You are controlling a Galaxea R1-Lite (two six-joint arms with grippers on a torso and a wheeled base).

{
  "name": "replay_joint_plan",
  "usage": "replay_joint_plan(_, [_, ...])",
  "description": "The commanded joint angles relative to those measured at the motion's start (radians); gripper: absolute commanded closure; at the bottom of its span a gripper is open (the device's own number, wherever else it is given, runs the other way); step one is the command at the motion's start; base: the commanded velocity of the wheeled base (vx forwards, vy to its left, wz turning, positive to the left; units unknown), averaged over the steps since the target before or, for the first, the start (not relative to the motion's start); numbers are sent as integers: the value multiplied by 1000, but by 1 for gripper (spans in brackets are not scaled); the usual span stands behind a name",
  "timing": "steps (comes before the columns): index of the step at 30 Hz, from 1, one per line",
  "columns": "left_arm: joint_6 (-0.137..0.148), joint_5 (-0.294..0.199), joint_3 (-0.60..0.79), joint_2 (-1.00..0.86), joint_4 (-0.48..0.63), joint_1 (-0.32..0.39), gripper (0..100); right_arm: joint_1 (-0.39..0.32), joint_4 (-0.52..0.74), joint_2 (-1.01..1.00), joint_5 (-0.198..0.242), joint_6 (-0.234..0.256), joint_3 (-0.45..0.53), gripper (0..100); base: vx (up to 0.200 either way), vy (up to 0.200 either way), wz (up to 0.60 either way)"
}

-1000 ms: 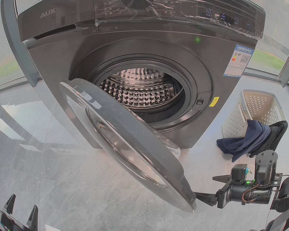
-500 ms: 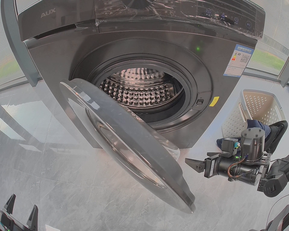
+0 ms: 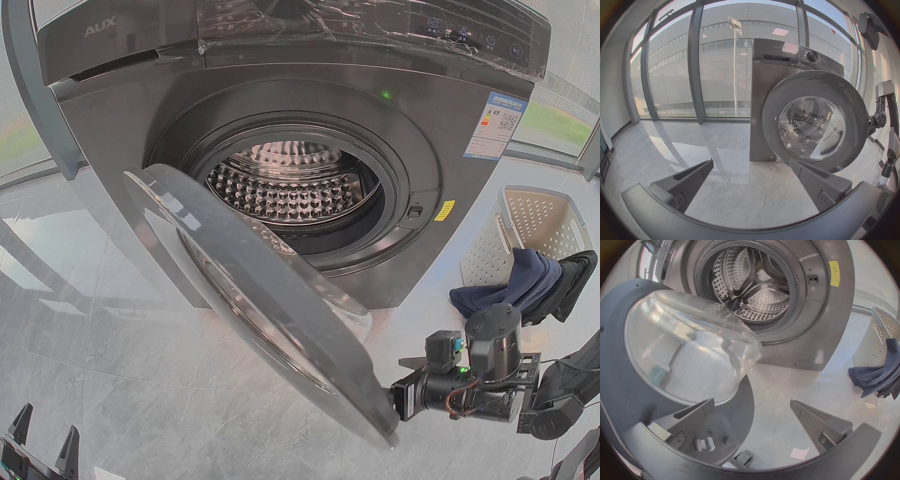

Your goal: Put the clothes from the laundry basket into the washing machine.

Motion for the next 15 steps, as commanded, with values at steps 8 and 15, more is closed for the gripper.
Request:
replay_joint_plan(8, [1, 0, 16, -8, 0, 0, 0, 74, 1, -85, 7, 30, 76, 0, 0, 0, 0])
replay_joint_plan(15, [1, -1, 16, -8, 0, 0, 0, -86, 1, -57, -13, 24, 16, 0, 0, 0, 0])
